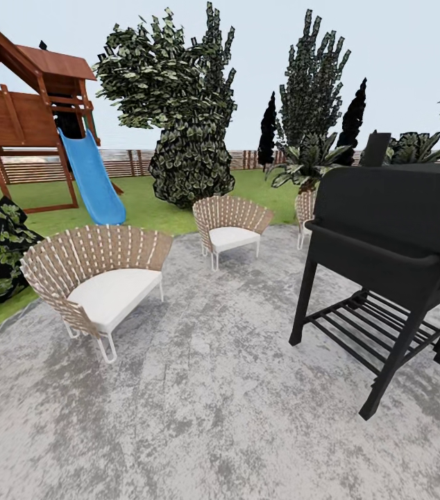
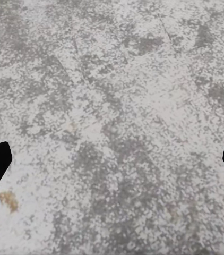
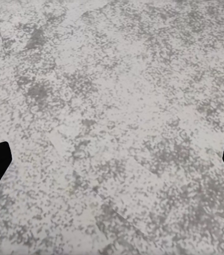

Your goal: Pick up the pesticide atomizer in the garden and spray insectifuge to fully cover both potted plants in the garden.

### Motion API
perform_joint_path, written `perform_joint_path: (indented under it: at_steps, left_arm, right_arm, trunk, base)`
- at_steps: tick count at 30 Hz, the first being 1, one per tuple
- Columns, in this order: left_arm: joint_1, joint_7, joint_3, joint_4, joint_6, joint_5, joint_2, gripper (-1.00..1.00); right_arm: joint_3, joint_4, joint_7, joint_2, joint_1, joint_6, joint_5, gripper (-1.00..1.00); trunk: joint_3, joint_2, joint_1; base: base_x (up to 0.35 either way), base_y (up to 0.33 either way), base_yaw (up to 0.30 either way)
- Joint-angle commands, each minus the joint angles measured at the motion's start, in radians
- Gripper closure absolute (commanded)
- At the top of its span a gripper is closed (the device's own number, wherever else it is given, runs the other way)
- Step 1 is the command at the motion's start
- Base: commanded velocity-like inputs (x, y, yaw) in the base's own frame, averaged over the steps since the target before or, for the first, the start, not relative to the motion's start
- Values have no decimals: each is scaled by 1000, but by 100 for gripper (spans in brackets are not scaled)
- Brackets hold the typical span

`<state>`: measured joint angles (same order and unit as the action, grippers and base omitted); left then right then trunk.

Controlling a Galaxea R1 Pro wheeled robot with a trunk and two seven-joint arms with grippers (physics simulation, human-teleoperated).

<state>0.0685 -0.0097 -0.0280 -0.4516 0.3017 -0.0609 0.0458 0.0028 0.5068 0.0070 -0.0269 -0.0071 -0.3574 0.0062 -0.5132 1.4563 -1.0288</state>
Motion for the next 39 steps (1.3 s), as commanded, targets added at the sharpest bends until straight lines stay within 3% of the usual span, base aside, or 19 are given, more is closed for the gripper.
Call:
perform_joint_path:
  at_steps: [1, 39]
  left_arm:
    - [1, -1, 0, 1, 3, -6, 0, -100]
    - [5, -1, -7, 1, 2, -8, 6, -100]
  right_arm:
    - [0, -1, 1, 0, -1, -3, 1, -100]
    - [-1, -6, 1, -7, -1, -5, 1, -100]
  trunk:
    - [-4, 8, -4]
    - [-123, 274, -150]
  base:
    - [0, 0, 0]
    - [0, 0, 0]
